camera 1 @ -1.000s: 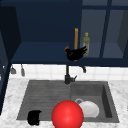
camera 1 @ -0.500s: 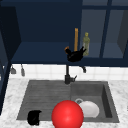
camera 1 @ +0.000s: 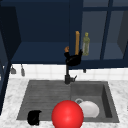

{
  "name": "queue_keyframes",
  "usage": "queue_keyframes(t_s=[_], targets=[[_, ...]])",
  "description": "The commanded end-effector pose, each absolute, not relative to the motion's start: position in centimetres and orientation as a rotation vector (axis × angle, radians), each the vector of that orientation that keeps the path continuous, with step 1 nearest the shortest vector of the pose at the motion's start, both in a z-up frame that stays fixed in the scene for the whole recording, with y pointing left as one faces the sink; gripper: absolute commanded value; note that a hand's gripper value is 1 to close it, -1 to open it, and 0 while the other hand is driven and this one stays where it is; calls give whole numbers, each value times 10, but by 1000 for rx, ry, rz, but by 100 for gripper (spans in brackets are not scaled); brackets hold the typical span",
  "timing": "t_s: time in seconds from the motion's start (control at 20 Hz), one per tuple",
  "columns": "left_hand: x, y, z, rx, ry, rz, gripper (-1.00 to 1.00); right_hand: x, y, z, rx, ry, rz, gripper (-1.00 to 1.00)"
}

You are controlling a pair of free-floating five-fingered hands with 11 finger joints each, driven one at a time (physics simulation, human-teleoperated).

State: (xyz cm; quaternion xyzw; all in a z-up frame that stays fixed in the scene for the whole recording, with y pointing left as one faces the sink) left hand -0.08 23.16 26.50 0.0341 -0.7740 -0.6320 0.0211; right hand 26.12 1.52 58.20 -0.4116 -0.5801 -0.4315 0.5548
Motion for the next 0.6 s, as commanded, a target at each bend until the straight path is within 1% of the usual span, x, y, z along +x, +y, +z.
queue_keyframes(t_s=[0.0,0.2,0.3,0.35,0.55], targets=[[-1,232,265,106,-2399,-1959,0,239,18,578,-889,-1340,-1031,100],[-1,232,265,106,-2399,-1959,0,218,3,576,-803,-1332,-1012,100],[-1,232,265,106,-2399,-1959,0,195,-3,578,-843,-1332,-1013,100],[-1,232,265,106,-2399,-1959,0,189,-7,579,-866,-1369,-983,100],[-1,232,265,106,-2399,-1959,0,159,-21,576,-821,-1406,-937,100]])
